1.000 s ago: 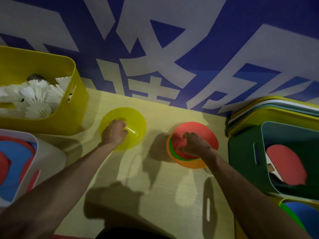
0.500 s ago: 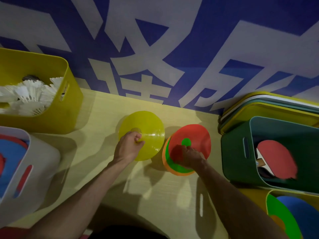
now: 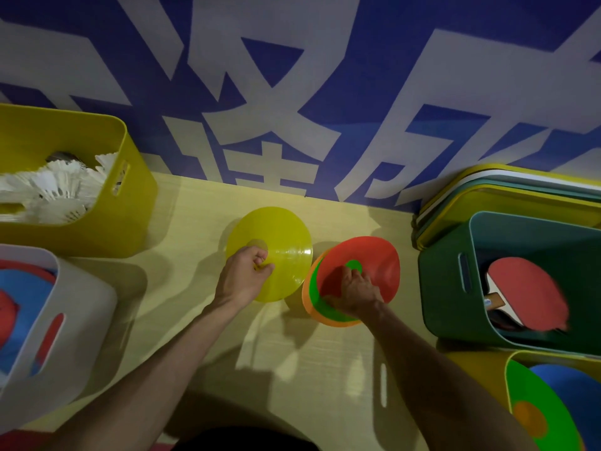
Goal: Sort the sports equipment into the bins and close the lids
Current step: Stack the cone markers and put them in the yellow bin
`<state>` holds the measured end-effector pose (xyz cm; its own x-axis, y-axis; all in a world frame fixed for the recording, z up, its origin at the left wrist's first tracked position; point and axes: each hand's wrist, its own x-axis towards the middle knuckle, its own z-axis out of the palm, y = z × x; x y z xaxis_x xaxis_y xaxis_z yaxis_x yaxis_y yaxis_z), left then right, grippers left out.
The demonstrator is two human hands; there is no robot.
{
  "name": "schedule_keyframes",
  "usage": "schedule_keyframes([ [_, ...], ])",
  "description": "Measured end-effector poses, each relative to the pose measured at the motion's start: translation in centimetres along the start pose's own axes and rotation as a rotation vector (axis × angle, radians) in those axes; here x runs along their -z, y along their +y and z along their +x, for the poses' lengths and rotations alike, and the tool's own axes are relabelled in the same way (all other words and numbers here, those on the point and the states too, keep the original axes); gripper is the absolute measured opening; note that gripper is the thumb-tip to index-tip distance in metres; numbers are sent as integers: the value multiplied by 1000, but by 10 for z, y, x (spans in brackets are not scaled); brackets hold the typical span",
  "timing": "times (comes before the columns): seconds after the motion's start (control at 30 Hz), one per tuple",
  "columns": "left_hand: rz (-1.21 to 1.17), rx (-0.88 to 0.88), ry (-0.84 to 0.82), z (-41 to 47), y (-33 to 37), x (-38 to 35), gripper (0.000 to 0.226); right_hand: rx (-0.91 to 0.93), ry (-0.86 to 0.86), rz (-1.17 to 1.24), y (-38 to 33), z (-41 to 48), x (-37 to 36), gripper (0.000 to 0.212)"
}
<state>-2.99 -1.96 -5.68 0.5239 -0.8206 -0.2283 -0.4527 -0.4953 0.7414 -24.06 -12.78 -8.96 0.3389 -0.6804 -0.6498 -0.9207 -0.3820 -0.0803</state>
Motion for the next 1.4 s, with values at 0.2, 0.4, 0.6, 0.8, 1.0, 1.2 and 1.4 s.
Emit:
schedule_keyframes([
  [0.2, 4, -10, -2, 3, 4, 1, 13, -18, 40, 128, 5, 0, 5, 107],
  [0.4, -1, -44, 15, 5, 16, 5, 12, 42, 92, 193, 15, -6, 24, 109],
  [0.6, 3, -101, 31, 6, 38, 15, 16, 58, 85, 383, 14, -24, 56, 83],
  [0.8, -3, -185, 40, -10, 70, 26, 22, 180, 156, 570, 16, -67, 86, 62],
  [1.0, -13, -294, 43, -42, 108, 21, 22, 227, 257, 633, 45, -133, 104, 60],
  [1.2, -18, -370, -5, -93, 162, -14, 24, 185, 348, 594, 120, -199, 106, 62],
  [1.4, 26, -502, -47, -157, 215, -71, 25, 98, 373, 599, 218, -255, 84, 58],
])
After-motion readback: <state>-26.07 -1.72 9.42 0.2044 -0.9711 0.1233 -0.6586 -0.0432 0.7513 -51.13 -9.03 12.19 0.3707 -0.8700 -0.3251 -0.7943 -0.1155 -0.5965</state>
